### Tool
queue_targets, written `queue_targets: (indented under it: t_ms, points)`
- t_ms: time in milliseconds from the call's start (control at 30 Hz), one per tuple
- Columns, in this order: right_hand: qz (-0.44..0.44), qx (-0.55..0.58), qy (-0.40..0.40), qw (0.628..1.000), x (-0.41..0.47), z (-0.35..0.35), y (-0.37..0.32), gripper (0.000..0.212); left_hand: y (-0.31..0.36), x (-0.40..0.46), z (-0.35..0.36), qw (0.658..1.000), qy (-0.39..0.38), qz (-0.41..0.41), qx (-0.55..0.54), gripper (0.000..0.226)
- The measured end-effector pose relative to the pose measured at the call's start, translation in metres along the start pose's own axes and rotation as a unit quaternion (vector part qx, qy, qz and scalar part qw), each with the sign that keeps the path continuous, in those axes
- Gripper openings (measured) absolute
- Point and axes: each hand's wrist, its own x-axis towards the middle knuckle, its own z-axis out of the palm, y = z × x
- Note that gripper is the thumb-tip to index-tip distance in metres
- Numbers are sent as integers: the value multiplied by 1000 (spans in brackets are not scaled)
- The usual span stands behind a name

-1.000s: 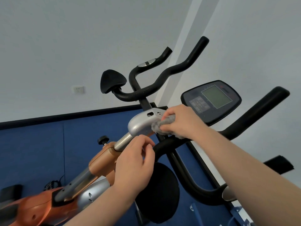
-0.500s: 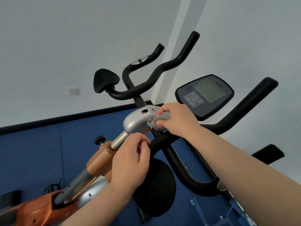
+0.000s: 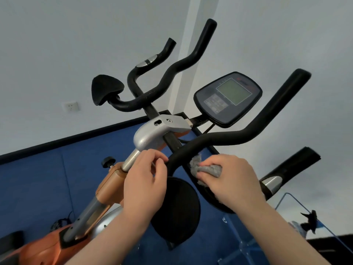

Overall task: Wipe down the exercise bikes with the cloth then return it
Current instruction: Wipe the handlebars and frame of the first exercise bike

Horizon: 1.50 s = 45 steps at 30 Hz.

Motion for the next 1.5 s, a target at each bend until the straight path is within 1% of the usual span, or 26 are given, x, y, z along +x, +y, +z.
queue_targets:
  t_ms: [100,233,300,400,467,600,667,733,800,867,1000,1067,1200,1267,1367,1433,1500]
  points:
    - [-8,-21,31,999,7,9,-15,12,0,0,0,1000,2,7,10,19]
    - [-17,-38,2,999,2,3,-4,12,0,0,-1,1000,-6,12,20,17]
    - [-5,-12,9,1000,6,4,-3,10,0,0,-1,1000,-5,11,18,18]
    - [20,59,31,998,13,12,-9,9,0,1,0,1000,-5,12,16,18]
    - [14,64,16,998,13,10,-6,9,-1,0,-1,1000,-3,15,12,18]
    - [4,-5,-67,998,11,-9,4,13,0,0,0,999,0,30,16,19]
    - [16,-1,-58,998,14,-6,-2,12,2,1,1,997,12,63,39,18]
    - [29,3,-19,999,15,4,-12,10,3,2,1,993,10,99,70,17]
    - [19,-28,7,999,12,12,-18,9,3,3,2,988,-4,121,96,17]
    - [17,-53,-3,998,9,8,-17,10,2,5,2,985,-13,128,112,19]
    - [49,-101,-65,992,8,-12,-17,7,1,7,0,986,-41,135,94,17]
    - [70,-92,-42,992,5,-11,-20,7,1,9,-3,985,-69,136,83,15]
    - [98,-9,94,991,-13,0,-32,13,1,16,-20,971,-138,157,115,14]
    - [88,22,132,987,-24,1,-40,17,-3,19,-33,967,-156,148,140,18]
    - [62,36,143,987,-41,4,-53,23,-12,16,-52,955,-161,120,217,26]
    - [52,47,131,989,-52,8,-60,28,-17,6,-61,954,-142,87,249,20]
    - [28,59,106,992,-63,13,-65,31,-19,-9,-69,958,-110,72,255,9]
